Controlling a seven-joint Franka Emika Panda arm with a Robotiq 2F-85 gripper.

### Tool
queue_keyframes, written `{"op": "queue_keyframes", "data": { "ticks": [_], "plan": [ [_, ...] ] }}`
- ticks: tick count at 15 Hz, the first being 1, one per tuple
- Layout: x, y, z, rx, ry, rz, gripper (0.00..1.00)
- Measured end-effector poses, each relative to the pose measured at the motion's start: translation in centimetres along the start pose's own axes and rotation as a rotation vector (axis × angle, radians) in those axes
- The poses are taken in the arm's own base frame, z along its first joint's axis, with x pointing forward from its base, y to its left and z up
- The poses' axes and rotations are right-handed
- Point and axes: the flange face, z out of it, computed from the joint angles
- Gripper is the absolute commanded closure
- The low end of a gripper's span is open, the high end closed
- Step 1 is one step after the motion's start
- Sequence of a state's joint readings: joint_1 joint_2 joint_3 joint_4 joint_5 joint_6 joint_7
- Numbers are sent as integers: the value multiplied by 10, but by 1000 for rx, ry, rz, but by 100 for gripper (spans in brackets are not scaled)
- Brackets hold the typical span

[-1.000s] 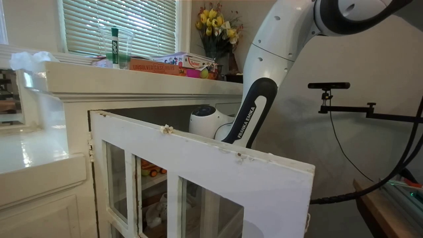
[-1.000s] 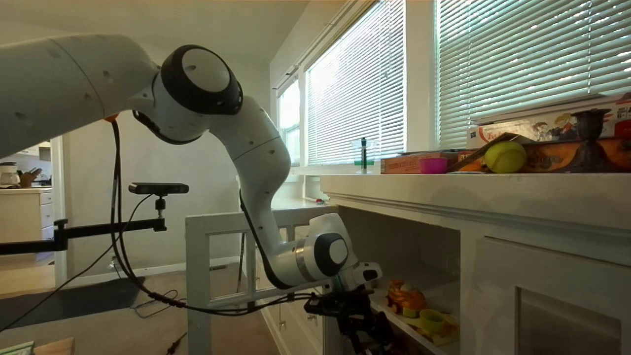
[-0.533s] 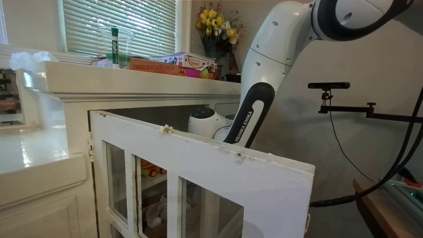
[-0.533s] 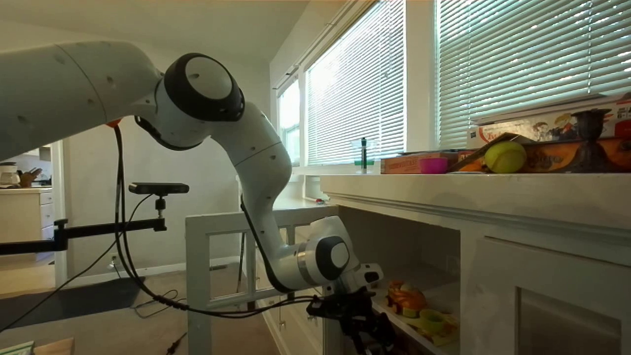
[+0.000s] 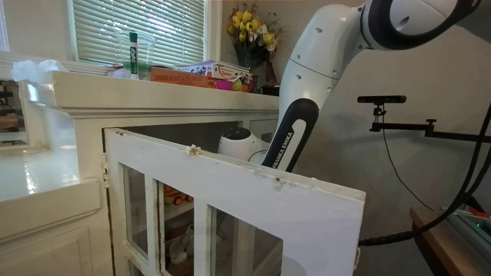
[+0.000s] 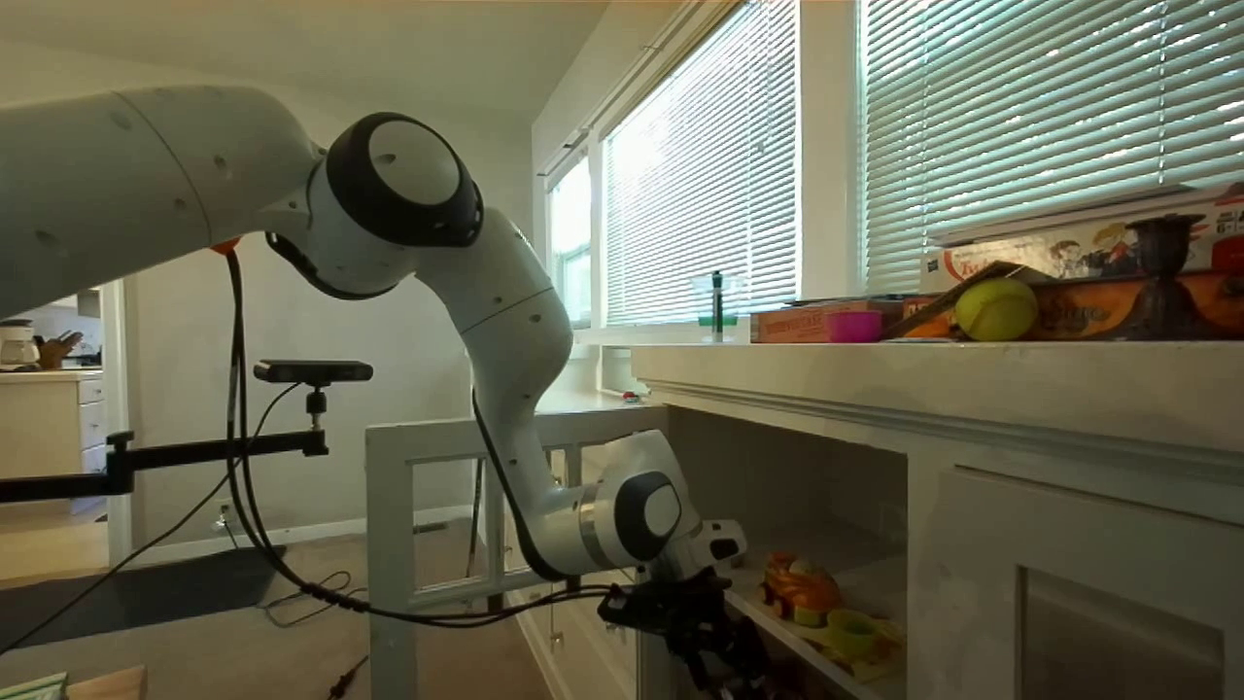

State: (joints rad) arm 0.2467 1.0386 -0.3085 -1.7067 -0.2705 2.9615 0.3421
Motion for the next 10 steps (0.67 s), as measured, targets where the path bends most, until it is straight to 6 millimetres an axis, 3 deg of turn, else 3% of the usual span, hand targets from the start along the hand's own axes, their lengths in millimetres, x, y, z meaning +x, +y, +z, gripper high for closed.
{"op": "queue_keyframes", "data": {
  "ticks": [6,10],
  "plan": [
    [-10,-44,9,151,67,116,0],
    [-24,-49,25,210,76,194,0]
  ]
}}
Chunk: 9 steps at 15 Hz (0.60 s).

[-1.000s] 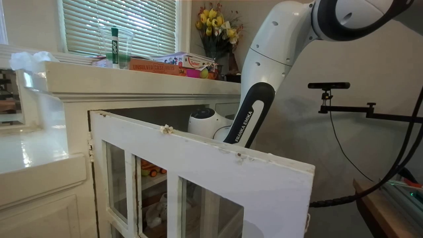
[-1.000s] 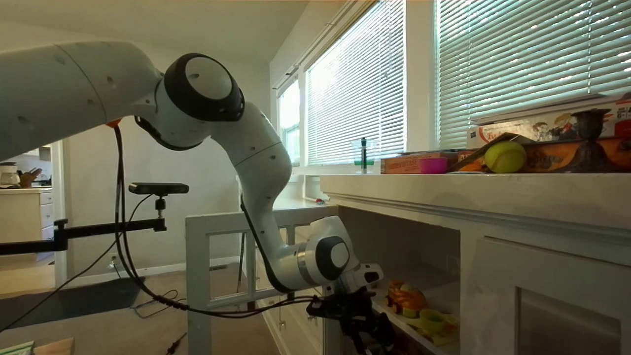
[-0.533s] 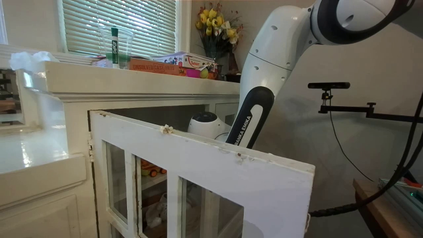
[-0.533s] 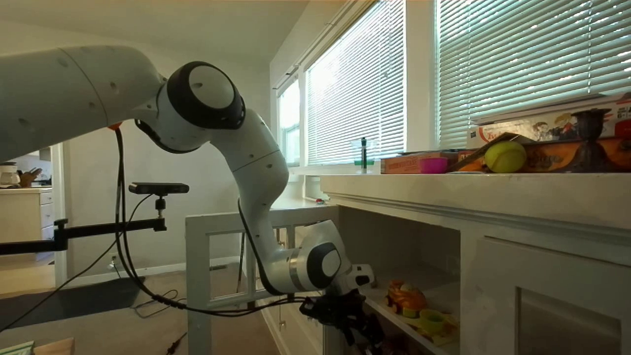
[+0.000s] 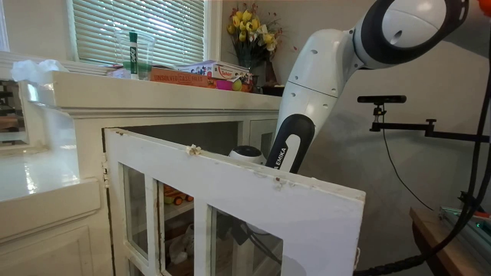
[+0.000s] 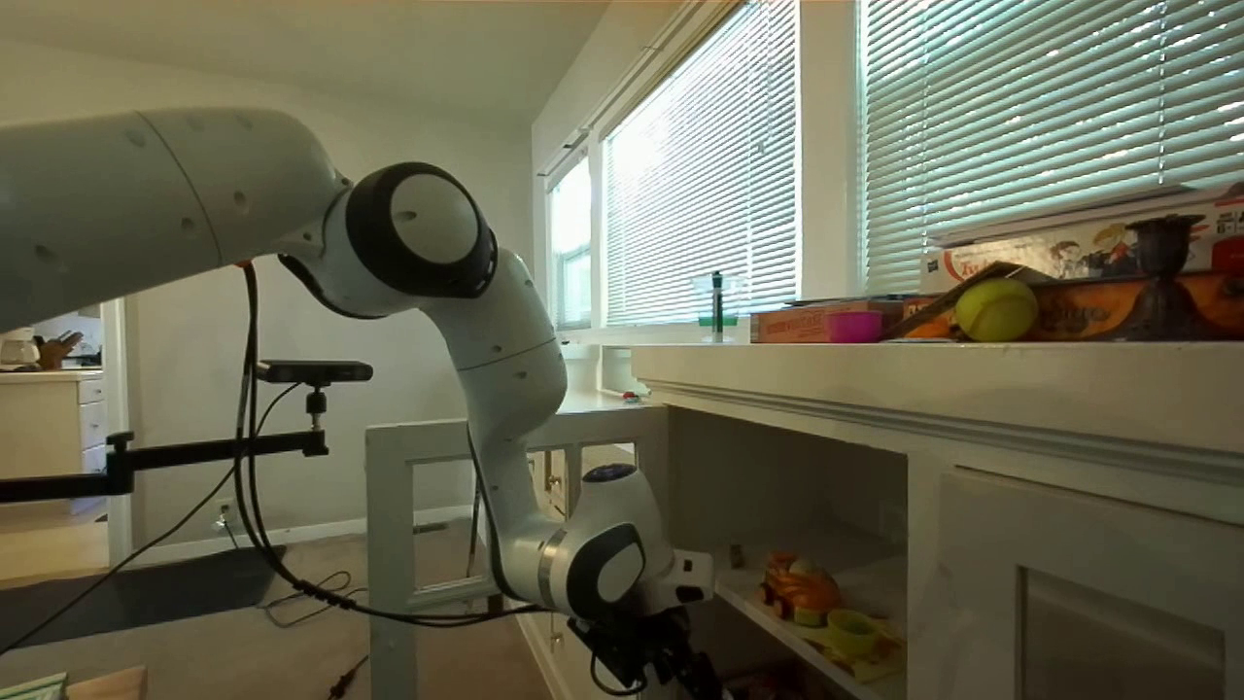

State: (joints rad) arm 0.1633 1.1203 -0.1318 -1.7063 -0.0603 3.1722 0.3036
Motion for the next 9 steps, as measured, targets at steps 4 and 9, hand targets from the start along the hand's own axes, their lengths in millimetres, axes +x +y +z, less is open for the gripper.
{"op": "queue_keyframes", "data": {
  "ticks": [4,9],
  "plan": [
    [-7,24,11,-14,-3,64,0],
    [0,60,12,-78,11,55,0]
  ]
}}
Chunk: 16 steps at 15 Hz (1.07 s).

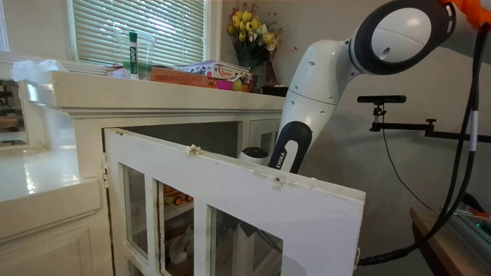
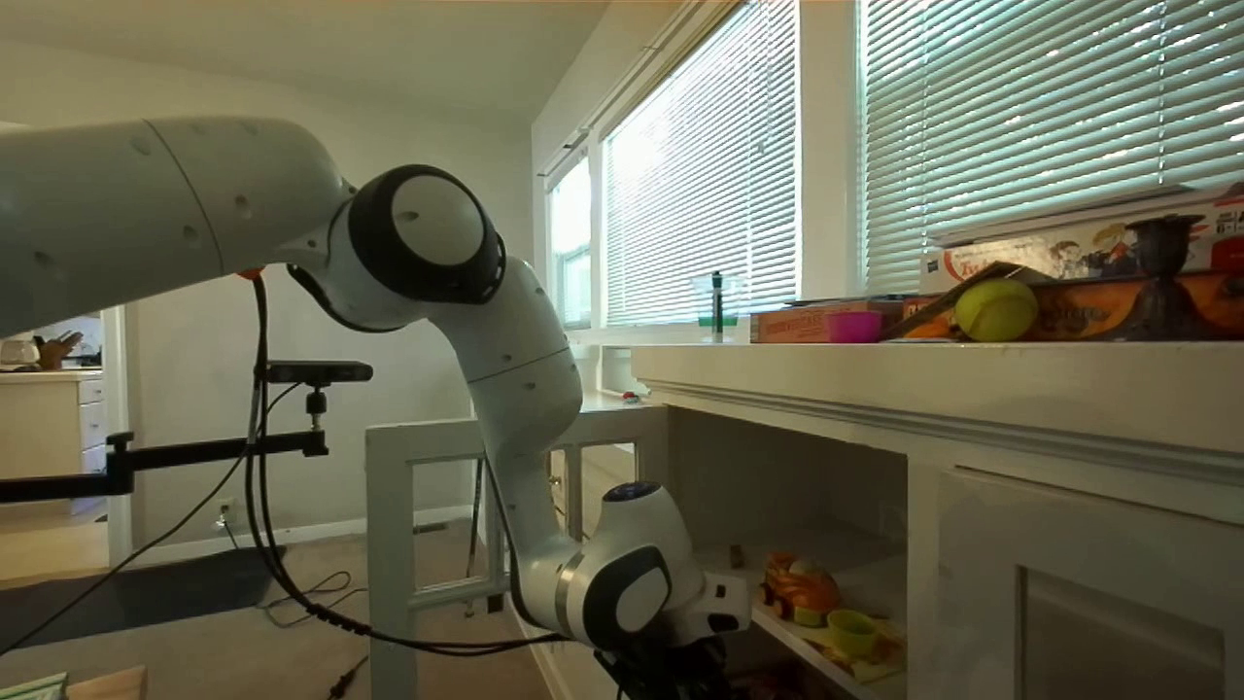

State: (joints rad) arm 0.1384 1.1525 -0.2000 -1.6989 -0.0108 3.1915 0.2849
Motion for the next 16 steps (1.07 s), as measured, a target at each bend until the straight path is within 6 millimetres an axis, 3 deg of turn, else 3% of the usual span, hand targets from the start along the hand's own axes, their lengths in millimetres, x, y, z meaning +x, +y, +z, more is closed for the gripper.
{"op": "queue_keyframes", "data": {
  "ticks": [4,7,16],
  "plan": [
    [15,15,2,-23,28,-24,0],
    [22,13,4,-21,38,-53,0],
    [24,19,9,-18,40,-42,0]
  ]
}}
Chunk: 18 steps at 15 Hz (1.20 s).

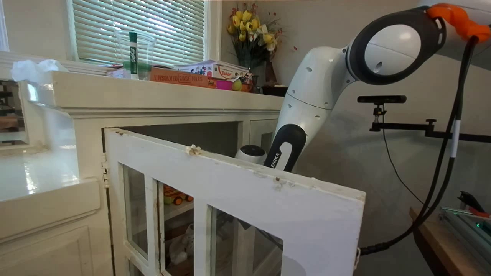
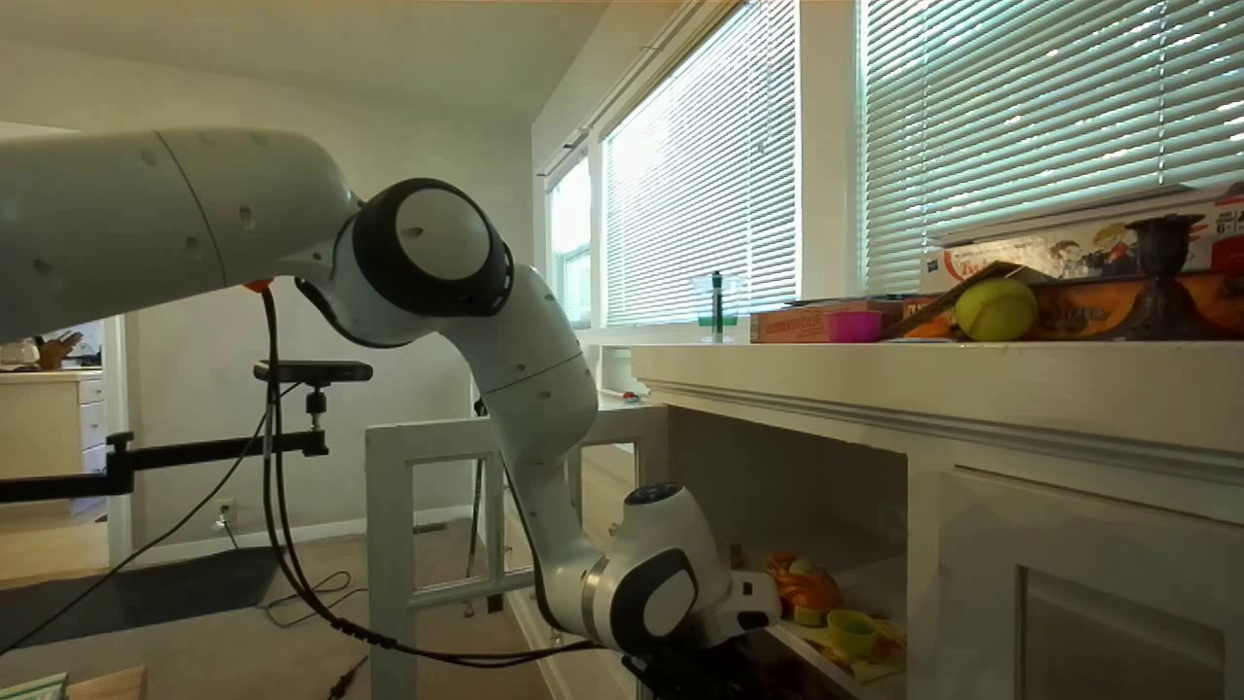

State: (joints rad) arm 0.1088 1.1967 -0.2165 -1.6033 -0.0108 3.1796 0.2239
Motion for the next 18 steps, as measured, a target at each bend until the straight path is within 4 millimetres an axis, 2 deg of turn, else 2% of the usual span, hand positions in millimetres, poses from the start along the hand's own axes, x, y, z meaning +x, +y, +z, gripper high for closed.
{"op": "queue_keyframes", "data": {
  "ticks": [5,13,18],
  "plan": [
    [10,-3,12,2,30,-6,0],
    [13,-48,36,6,65,-44,0],
    [12,-53,53,-14,49,-33,0]
  ]
}}
